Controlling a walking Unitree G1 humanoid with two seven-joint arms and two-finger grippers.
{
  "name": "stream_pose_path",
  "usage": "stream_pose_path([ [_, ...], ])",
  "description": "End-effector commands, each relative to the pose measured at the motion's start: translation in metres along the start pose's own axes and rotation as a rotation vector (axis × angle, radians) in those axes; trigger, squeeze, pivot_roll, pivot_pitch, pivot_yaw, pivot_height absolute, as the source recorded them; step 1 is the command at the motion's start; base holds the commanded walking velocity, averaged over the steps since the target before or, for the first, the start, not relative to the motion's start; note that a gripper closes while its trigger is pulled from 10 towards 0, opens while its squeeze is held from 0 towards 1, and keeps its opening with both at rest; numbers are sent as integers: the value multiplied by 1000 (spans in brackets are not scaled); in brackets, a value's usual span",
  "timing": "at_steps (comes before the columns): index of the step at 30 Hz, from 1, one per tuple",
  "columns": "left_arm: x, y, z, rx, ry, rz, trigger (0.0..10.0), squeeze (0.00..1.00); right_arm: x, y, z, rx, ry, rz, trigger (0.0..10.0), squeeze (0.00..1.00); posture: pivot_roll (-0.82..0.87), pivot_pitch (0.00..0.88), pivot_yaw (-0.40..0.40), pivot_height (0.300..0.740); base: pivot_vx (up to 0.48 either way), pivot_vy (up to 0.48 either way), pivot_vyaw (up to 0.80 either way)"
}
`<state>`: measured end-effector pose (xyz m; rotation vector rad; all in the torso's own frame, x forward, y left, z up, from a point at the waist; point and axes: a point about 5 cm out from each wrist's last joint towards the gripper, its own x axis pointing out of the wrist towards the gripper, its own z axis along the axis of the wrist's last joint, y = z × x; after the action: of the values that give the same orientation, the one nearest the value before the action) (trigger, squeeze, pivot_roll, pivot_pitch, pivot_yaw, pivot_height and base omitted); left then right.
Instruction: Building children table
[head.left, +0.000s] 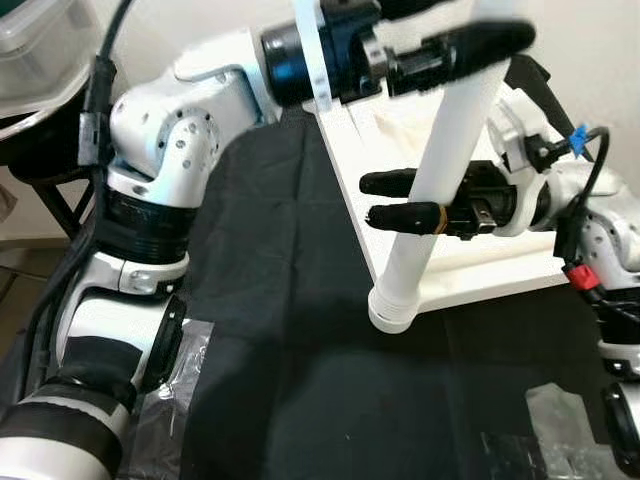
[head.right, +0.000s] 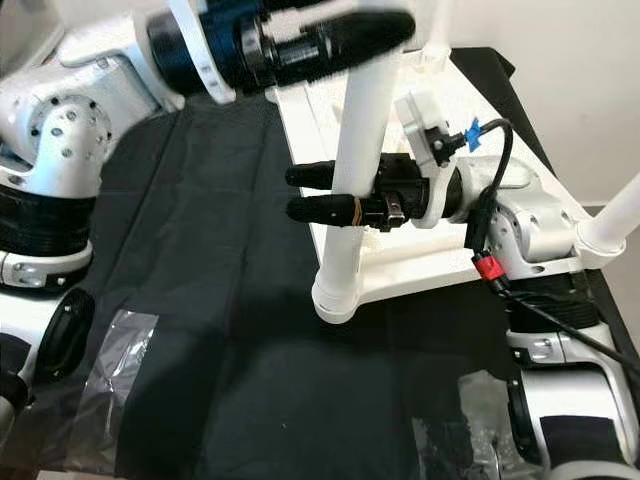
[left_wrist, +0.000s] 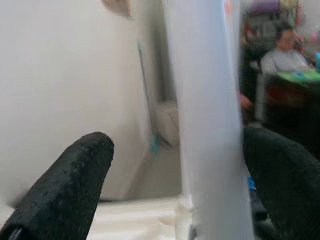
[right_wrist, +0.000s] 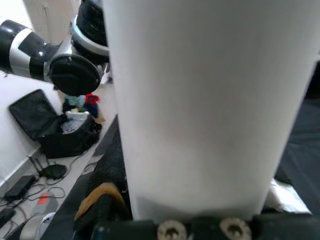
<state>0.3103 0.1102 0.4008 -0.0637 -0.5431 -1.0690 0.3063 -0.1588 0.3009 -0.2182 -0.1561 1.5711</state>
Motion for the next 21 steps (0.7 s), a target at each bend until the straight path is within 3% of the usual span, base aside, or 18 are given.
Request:
stream_pose_path([
  [1,-99,41,-5,13,102,409,10000,1000,3,4,-5,-42,67,1,0,0,63,240,71,740,0,0,0],
  [2,-99,41,-5,13,102,409,10000,1000,3,4,-5,-42,67,1,0,0,63,240,71,740,0,0,0],
  [3,-115,40,-5,35,125,446,10000,1000,3,3,-6,-44,72,-11,0,0,63,240,71,740,0,0,0],
  [4,-115,40,-5,35,125,446,10000,1000,3,3,-6,-44,72,-11,0,0,63,240,71,740,0,0,0],
  [6,-137,46,-15,72,186,550,10000,1000,5,2,-7,-45,85,-36,0,0,62,238,65,740,0,0,0],
  [11,-145,46,-22,78,210,574,10000,1000,6,1,-7,-44,89,-71,0,0,60,239,62,740,0,0,0],
  [12,-147,45,-24,74,212,581,10000,451,7,1,-8,-41,89,-92,0,0,58,238,60,740,0,0,0],
  [13,-147,45,-24,74,212,581,10000,451,7,1,-8,-41,89,-92,0,0,58,238,60,740,0,0,0],
  [14,-148,44,-26,73,212,588,10000,59,7,2,-8,-39,89,-106,0,0,58,238,60,740,0,0,0],
  [16,-150,42,-26,69,213,596,10000,59,7,3,-9,-37,84,-119,0,0,58,238,60,740,0,0,0],
  [17,-151,40,-27,64,212,597,10000,0,7,4,-11,-37,81,-136,0,0,54,239,61,740,0,0,0],
  [21,-149,32,-27,51,206,560,10000,0,7,6,-14,-28,68,-193,0,0,51,240,58,740,0,0,0],
])
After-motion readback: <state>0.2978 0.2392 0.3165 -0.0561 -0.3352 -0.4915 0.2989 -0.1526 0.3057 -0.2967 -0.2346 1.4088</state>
